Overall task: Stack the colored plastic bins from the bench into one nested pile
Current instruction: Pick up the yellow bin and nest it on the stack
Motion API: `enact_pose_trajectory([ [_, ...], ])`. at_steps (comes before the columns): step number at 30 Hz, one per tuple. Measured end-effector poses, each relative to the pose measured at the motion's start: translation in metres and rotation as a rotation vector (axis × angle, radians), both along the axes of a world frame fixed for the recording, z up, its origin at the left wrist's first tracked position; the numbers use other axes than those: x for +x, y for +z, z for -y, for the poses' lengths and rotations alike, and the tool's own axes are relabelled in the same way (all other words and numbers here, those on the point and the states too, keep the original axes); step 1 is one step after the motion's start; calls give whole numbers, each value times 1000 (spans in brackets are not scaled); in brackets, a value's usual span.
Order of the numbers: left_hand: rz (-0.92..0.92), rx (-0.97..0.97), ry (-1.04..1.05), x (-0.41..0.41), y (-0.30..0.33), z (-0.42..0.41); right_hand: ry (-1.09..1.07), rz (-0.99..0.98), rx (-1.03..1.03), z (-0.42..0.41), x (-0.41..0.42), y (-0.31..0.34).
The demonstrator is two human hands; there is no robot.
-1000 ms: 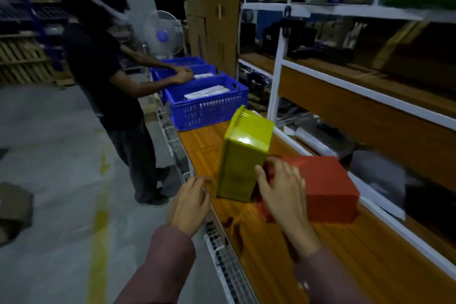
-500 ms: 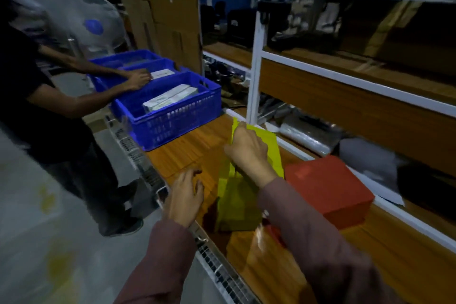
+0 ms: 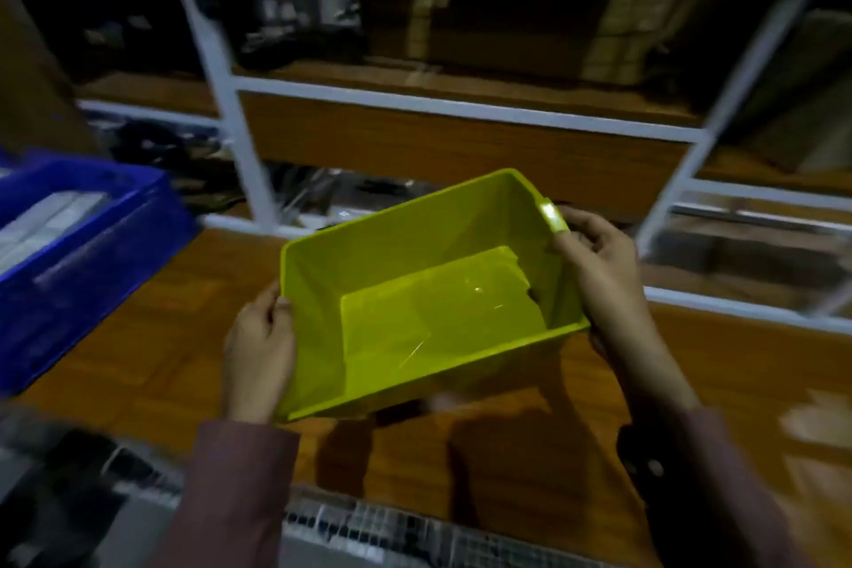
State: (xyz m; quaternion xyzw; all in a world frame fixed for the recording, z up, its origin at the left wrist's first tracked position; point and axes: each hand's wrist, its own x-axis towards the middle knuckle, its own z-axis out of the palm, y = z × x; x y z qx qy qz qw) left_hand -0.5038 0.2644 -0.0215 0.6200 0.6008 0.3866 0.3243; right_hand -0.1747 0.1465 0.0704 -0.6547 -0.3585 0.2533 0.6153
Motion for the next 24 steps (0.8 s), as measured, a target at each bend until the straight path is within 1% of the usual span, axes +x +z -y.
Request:
enact_pose_trajectory([
  [2,87,62,-96,59,14,23,-121,44,36,54,54,-6],
  [5,216,49,-237,155,27,68,-283,58,83,146,124,-12],
  [10,280,43,-400,308,21,175,-523,94,148,302,233,-23],
  [13,333,3,-479,389,20,243,-611,121,109,387,291,-24],
  [17,406,-21,-550,475,24,320,-713,143,83,475,352,-18],
  [24,469,-81,-707,630,19,408,-890,90,68,589,470,-26],
])
